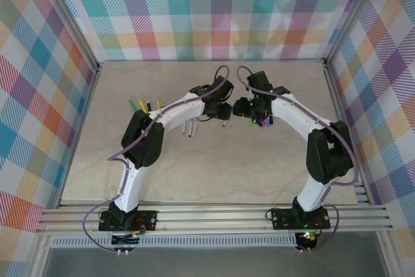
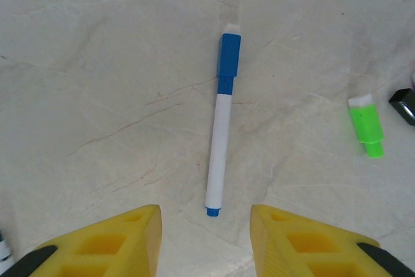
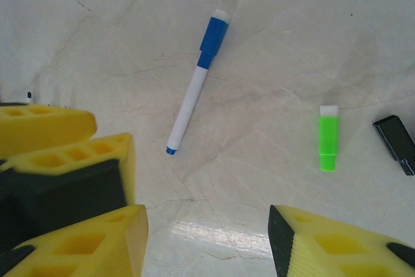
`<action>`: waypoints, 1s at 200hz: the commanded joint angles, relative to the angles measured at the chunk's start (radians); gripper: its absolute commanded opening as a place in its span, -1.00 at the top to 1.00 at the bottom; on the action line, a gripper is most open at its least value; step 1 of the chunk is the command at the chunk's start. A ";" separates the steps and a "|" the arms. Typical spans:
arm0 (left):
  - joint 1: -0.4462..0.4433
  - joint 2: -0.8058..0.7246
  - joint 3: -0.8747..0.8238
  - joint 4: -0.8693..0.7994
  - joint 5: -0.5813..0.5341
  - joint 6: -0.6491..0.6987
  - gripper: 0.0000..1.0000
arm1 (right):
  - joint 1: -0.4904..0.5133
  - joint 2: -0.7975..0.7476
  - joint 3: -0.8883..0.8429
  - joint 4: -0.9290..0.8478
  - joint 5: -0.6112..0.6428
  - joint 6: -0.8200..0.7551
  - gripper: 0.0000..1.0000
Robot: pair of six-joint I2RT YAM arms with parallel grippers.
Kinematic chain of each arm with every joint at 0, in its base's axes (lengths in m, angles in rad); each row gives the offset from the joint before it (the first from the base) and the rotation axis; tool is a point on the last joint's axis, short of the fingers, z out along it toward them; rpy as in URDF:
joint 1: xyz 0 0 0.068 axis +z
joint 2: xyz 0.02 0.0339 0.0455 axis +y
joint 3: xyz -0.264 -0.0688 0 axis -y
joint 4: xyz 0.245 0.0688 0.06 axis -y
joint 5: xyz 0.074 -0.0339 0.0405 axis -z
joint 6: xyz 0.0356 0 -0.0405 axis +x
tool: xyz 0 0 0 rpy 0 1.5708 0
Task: Open the pen caps
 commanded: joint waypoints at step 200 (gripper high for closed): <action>-0.040 0.297 0.225 -0.138 -0.065 -0.020 0.50 | -0.097 -0.140 -0.155 0.065 -0.060 0.036 -0.12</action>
